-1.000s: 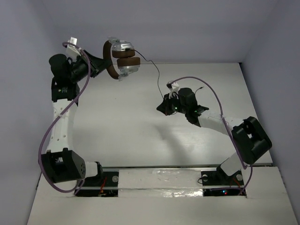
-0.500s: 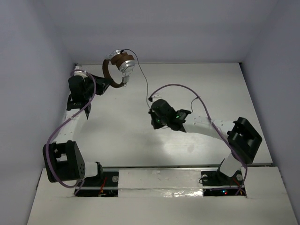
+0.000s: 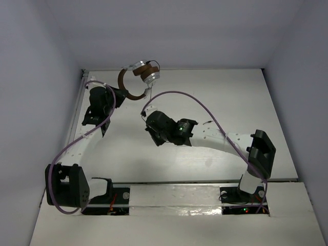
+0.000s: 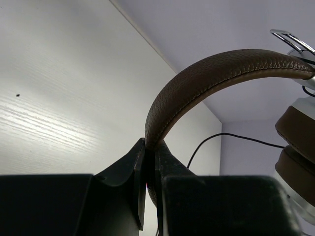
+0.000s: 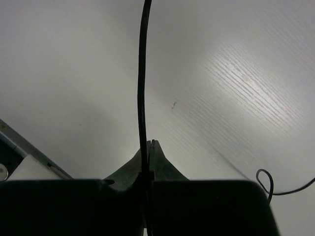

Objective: Wrap the headphones

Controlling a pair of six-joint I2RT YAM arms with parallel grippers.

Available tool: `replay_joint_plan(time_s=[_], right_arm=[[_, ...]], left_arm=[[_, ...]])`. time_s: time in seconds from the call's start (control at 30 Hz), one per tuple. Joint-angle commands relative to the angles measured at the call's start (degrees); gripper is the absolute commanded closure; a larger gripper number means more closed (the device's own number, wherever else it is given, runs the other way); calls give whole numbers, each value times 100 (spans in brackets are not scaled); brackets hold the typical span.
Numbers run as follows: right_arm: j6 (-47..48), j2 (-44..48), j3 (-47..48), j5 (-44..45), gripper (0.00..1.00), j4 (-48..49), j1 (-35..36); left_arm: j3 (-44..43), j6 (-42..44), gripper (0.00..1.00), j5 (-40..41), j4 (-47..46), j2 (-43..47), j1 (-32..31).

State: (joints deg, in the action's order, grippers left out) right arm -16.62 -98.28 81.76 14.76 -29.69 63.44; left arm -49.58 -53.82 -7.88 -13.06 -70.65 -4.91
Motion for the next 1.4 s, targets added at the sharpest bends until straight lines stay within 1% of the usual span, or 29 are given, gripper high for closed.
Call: replay_joint_plan(time_s=[0.0,0.1,0.13,0.2,0.27,0.47,0.53,0.67,0.73,0.97,1.1,1.2,1.37], right_arm=[[238,-112,507,-140,100,-230,178],[369,-191,797,-237,100,-440,178],[422,-261,1103,-255,100,-728,178],[493,-271,1447,-281,100,-994,178],[572,-227,1781,-325,100,-1187,178],[766,-218,2440,211,100,-1688,178],[801,-165,2503,325,100,-1733,116],[801,-77,2617,474,100,-1873,-25],[801,-16,2722,667,100,-1952,-86],[959,256,3030,931,100,-2128,-551],[1117,283,3101,1186,100,-2181,-710],[1240,362,3031,1336,100,-2067,-929],[1591,485,2890,1731,100,-1699,-1053]], left_arm=[[62,39,100,436,-452,219,-343],[107,196,100,673,-443,122,-748],[89,327,100,839,-347,61,-923],[107,486,100,1016,-294,8,-1056],[159,635,100,1008,-232,-36,-1134],[300,1057,100,832,-4,218,-1197],[291,1268,100,780,154,323,-1197],[274,1585,100,349,391,403,-1197],[212,1786,100,270,558,412,-1197],[168,2322,100,-38,980,307,-1197],[124,2464,100,-231,1156,359,-1197],[-60,2718,100,-372,1462,377,-1197],[-376,3105,100,-688,1973,394,-1197]])
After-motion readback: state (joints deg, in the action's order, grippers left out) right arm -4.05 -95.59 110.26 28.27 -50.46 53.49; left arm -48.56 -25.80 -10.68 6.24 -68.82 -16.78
